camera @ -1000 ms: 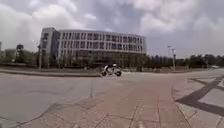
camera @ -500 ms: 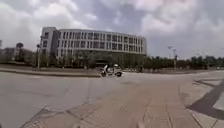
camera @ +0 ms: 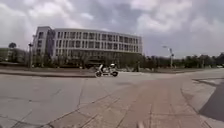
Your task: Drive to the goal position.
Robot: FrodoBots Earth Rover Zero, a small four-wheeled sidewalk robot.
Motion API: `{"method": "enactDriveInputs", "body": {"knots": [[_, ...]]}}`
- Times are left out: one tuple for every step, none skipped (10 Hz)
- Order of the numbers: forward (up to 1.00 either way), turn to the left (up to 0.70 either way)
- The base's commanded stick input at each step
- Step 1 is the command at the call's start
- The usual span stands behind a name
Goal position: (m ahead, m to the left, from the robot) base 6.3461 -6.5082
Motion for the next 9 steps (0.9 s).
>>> {"method": "enactDriveInputs", "body": {"knots": [[0.70, -0.14], [0.70, -0.14], [0.70, -0.14], [0.70, -0.14], [0.70, -0.14], [0.70, -0.14], [0.70, -0.14], [0.70, -0.14], [0.70, -0.14]]}}
